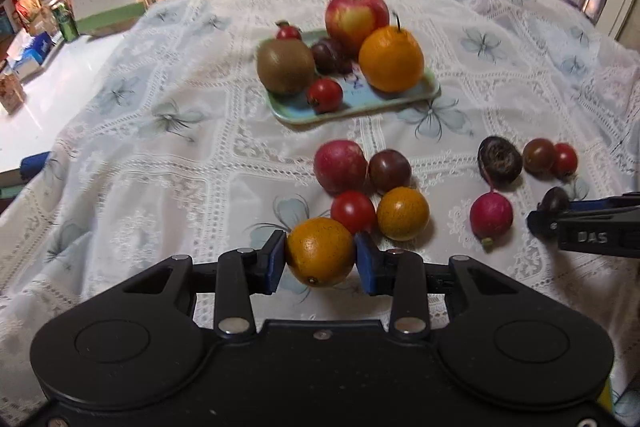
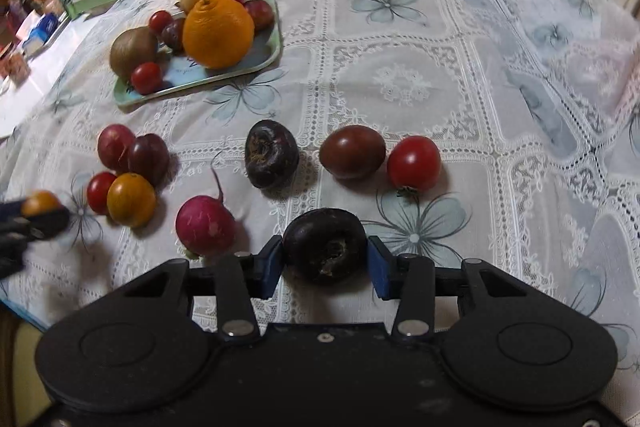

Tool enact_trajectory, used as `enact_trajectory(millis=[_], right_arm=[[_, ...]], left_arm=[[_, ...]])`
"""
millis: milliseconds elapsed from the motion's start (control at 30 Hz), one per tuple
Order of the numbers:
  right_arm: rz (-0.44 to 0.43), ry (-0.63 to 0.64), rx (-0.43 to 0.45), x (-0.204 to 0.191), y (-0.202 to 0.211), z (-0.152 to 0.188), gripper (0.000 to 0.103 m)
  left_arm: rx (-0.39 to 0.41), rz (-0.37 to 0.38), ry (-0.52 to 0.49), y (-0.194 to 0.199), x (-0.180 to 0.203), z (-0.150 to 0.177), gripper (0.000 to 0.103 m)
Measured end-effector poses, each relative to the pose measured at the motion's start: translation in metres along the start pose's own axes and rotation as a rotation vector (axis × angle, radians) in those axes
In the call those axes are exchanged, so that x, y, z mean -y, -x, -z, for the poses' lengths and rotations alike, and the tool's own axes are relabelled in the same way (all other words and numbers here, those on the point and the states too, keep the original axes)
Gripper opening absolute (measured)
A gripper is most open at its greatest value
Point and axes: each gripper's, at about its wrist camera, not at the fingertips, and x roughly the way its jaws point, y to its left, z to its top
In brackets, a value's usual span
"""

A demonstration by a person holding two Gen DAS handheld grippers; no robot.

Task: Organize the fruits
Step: 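Grasp the small orange with the left tool while the right tool grasps the dark plum, then carry the orange with the left tool while the right tool carries the plum, releasing both into the tray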

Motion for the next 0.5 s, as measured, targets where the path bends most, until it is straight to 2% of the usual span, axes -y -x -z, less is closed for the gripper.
enact_trajectory(millis=[133, 233, 333, 500], right_arm=[[-0.008, 0.008, 0.016, 0.000, 0.006, 0.003, 0.045], [-0.004, -0.001, 0.059, 0.001, 0.015, 0.005, 0.045], [-0.003, -0.016, 0.124, 0.003, 0.030, 0.009, 0.045], [0.019, 0.001, 0.280, -0.003, 0.066, 0.025, 0.045]], left_arm=[[0.049, -0.002, 0.034, 0.036, -0.015, 0.013, 0.045], [0.067, -0.009, 0.069, 0.057, -0.029, 0.030, 0.045], [0.071, -0.039, 0.110, 0.071, -0.041, 0.048, 0.045], [0.065, -0.112, 0.144, 0.082, -0.048, 0.073, 0.045]])
